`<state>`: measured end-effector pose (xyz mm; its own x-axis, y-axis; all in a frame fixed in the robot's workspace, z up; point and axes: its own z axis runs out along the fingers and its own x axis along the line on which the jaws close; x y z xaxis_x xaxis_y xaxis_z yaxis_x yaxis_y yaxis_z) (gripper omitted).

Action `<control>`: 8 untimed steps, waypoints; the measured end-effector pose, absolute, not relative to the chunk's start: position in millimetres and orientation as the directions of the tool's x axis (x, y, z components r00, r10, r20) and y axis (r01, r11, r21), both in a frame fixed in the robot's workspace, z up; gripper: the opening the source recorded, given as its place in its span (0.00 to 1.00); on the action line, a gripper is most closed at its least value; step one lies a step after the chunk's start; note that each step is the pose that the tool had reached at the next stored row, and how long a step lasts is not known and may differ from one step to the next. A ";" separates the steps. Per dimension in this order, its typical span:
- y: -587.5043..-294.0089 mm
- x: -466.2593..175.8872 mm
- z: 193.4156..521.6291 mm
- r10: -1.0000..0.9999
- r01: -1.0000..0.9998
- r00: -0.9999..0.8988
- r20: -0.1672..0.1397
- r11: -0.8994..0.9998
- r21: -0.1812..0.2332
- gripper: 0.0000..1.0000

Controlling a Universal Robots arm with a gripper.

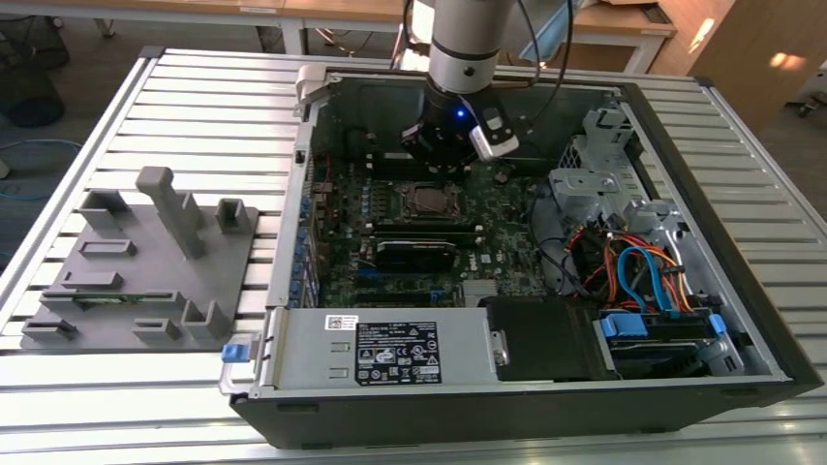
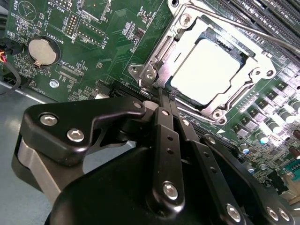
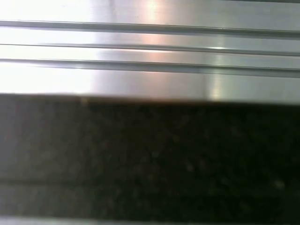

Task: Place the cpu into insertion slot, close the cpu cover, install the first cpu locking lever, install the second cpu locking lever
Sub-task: 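Install the first cpu locking lever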

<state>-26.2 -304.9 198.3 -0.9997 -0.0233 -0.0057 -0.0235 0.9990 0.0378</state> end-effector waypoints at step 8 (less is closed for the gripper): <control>-305.0 -26.2 202.3 -0.023 -0.024 -1.000 -0.005 0.999 0.038 0.10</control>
<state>-26.2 -305.0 202.3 -0.9997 -0.0234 -0.0053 -0.0236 0.9990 0.0375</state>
